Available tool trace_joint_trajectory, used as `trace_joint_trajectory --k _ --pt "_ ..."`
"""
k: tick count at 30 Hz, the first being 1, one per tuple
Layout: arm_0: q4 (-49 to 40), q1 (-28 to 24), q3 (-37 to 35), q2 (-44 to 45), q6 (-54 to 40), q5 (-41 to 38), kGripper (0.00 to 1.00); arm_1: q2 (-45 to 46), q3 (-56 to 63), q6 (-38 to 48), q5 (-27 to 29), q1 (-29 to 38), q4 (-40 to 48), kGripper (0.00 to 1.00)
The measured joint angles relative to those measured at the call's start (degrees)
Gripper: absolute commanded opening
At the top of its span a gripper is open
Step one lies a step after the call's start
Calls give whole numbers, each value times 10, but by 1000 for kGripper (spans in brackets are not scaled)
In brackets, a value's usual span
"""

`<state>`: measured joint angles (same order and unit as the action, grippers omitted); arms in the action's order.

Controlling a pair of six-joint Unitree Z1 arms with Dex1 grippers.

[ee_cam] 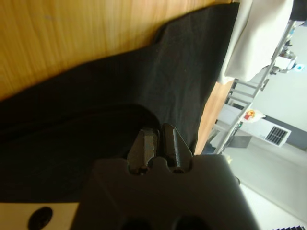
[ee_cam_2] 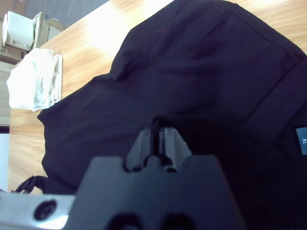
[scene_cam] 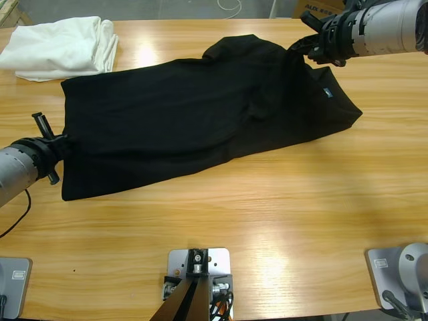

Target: Fold clothes

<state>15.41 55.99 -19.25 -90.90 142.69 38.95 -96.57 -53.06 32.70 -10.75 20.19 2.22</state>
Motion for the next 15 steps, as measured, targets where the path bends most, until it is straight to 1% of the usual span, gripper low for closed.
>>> trace_joint_trajectory --k 4,5,6,7,9,15 --pt "0 -11 19 29 -4 0 0 -7 0 -1 -5 -6 18 0" --pt "0 -14 24 38 -5 0 111 -10 0 -1 -7 -9 24 0" --pt "0 -18 30 47 -6 0 584 -15 0 -1 -9 -12 28 0" --pt "0 -21 36 52 -7 0 717 -19 0 -1 -12 -15 32 0" --pt "0 -24 41 56 -7 0 757 -26 0 -4 -21 -20 40 0" --pt "11 -30 42 50 -7 0 752 -41 -2 -16 -39 -28 52 0"
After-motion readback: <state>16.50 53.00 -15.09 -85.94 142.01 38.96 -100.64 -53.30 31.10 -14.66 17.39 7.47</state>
